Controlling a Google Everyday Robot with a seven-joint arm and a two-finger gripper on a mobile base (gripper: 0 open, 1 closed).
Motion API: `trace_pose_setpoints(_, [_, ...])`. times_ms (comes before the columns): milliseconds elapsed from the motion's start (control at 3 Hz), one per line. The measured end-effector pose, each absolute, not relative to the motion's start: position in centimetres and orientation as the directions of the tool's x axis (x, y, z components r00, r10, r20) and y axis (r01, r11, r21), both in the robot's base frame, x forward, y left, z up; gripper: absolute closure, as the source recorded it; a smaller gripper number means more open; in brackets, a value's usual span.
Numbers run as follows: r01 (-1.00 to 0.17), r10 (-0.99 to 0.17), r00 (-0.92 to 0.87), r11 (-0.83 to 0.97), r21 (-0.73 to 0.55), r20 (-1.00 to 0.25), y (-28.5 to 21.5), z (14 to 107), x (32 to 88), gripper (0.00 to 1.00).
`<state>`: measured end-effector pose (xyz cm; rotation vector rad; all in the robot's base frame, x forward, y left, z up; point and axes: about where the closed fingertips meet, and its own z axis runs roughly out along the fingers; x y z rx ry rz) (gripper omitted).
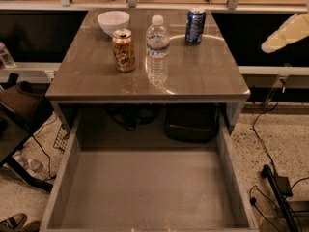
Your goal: Place pepsi can into top drawer
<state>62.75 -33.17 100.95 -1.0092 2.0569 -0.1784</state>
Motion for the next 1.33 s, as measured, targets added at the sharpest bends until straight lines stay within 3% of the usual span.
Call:
trace_pose_setpoints(333, [-0.497,-0.575,-0.268,0.77,-0.401,-0.773,-35.5,100.6,67.9,0.0])
trace_pose_setpoints(1333, [-0.462,-0.502,-0.229,0.81,-0.361,-0.834,-34.7,100.0,70.9,0.0])
